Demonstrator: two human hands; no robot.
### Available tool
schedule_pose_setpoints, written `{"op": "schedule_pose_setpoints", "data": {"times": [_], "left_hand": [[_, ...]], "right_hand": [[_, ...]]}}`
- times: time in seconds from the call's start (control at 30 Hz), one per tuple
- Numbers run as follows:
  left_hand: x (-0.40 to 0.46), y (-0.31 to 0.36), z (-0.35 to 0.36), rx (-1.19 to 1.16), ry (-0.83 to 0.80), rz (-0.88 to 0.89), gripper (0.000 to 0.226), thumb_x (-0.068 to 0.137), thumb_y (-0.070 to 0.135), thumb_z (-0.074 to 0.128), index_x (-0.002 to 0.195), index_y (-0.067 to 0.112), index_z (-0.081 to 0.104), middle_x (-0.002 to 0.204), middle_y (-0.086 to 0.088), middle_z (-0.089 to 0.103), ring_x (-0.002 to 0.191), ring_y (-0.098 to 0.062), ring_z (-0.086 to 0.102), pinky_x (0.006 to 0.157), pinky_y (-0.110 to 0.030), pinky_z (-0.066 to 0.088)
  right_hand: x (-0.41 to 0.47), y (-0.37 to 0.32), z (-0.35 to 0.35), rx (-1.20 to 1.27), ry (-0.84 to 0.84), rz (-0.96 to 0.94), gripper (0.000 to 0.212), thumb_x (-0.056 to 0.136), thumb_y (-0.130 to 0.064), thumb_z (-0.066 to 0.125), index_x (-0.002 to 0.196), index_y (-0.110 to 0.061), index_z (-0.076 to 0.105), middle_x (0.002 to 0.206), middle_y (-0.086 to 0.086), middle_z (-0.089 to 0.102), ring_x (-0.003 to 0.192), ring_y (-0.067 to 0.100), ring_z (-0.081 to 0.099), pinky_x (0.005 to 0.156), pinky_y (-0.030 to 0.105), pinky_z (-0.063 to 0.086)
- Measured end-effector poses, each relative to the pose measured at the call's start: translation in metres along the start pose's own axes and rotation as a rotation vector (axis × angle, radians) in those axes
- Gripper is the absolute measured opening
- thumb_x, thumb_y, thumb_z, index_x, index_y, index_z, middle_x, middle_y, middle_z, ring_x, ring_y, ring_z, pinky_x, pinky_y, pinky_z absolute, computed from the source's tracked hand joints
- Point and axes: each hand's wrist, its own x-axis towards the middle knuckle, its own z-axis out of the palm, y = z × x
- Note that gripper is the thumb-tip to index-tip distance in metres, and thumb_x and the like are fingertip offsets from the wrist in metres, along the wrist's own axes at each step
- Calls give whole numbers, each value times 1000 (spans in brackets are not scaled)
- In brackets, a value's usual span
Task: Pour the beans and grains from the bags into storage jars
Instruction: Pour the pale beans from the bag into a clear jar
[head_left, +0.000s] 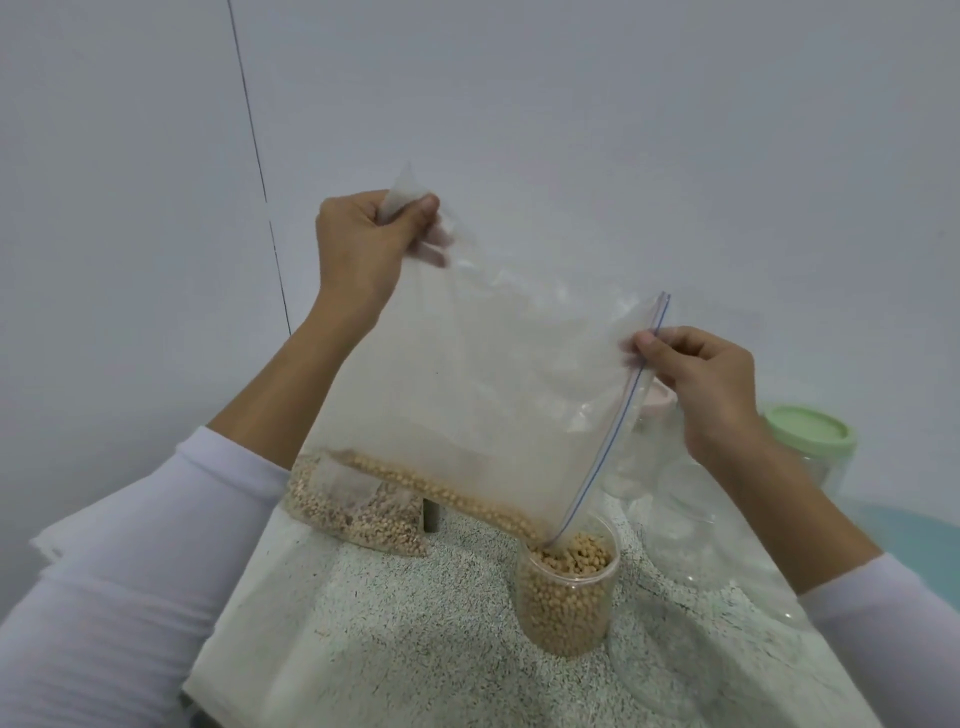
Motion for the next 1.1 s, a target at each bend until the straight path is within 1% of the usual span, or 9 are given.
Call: {"op": "schedule_pose_setpoints", "data": {"times": [0.1,0.23,0.4,0.5,0.6,0.77,0.9,1.0,1.1], "left_hand": [[-1,-1,1,-3,-12,-3,21,89,15,65,69,10,68,59,5,70,55,-20,69,71,-42,56],[3,2,-2,-9,4,11,21,89,15,65,69,11,68,60,5,70,56,-21,69,69,-37,56],[1,1,-1,-12,-18,1,20,90,12,65,70,8,68,59,4,70,55,-19,68,62,-34,56],[0,0,-4,-29,15,8,20,90,12,64,70,9,68,58,5,69,54,-18,68,62,-32,56],[0,3,-5,-13,-6,-8,20,90,12,64,71,6,68,59,4,70,54,-17,68,58,-29,54],[2,4,-10,-21,21,9,21,90,13,65,69,10,67,59,5,70,54,-18,68,64,-36,57],[0,4,-12,-33,21,5,21,90,11,64,70,8,67,58,5,69,53,-16,67,58,-28,54],[0,7,-10,-29,10,1,21,90,10,63,69,7,66,56,6,68,51,-13,67,55,-24,52],[0,8,-8,-32,6,4,21,90,11,64,69,7,66,56,6,68,51,-14,67,56,-25,53]], "right_hand": [[2,1,-1,11,14,-6,8,86,-6,65,80,-9,66,65,-10,71,59,2,64,66,9,46],[4,-1,-2,-1,4,-4,8,86,-7,65,79,-10,67,67,-10,71,61,2,64,76,14,48],[4,-3,3,-39,-44,-22,10,86,-8,65,77,-12,68,68,-11,72,61,1,64,69,10,44],[4,-4,3,-10,-11,-44,9,86,-7,65,78,-11,67,67,-11,72,60,2,63,65,8,44],[5,-6,3,-46,-39,-44,9,87,-8,65,78,-11,67,68,-11,72,60,3,63,66,8,45],[4,-7,4,-26,-16,-57,13,87,-6,65,76,-12,67,67,-10,71,58,4,63,66,9,45],[3,-8,5,-24,-17,-56,13,87,-7,65,75,-13,67,68,-10,72,59,5,63,70,11,47],[4,-10,6,-39,-24,-54,10,87,-6,64,78,-11,67,67,-11,71,58,4,63,66,9,45],[2,-8,6,-35,-10,-50,9,87,-8,65,78,-11,67,69,-11,72,59,5,63,69,10,46]]}}
